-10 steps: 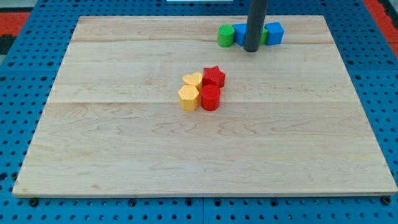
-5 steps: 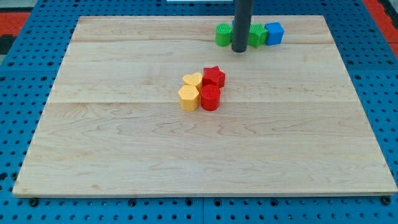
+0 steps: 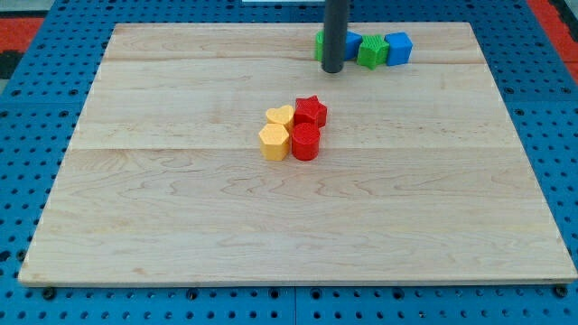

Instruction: Adjust the green and blue blocks to form a horizontal line

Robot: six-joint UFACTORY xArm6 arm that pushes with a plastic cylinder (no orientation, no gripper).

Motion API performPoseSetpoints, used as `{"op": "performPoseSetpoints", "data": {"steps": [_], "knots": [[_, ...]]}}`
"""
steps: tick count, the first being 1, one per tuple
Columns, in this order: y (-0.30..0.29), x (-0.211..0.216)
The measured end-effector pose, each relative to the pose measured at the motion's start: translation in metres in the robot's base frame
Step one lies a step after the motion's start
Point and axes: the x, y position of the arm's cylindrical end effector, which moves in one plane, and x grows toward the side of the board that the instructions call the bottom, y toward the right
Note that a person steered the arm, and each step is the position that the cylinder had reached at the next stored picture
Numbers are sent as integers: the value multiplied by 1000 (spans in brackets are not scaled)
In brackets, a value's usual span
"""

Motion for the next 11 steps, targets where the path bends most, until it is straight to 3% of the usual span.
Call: {"op": "performPoseSetpoints", "data": {"steps": [2, 11], "knots": [[32, 4], [42, -24]]}}
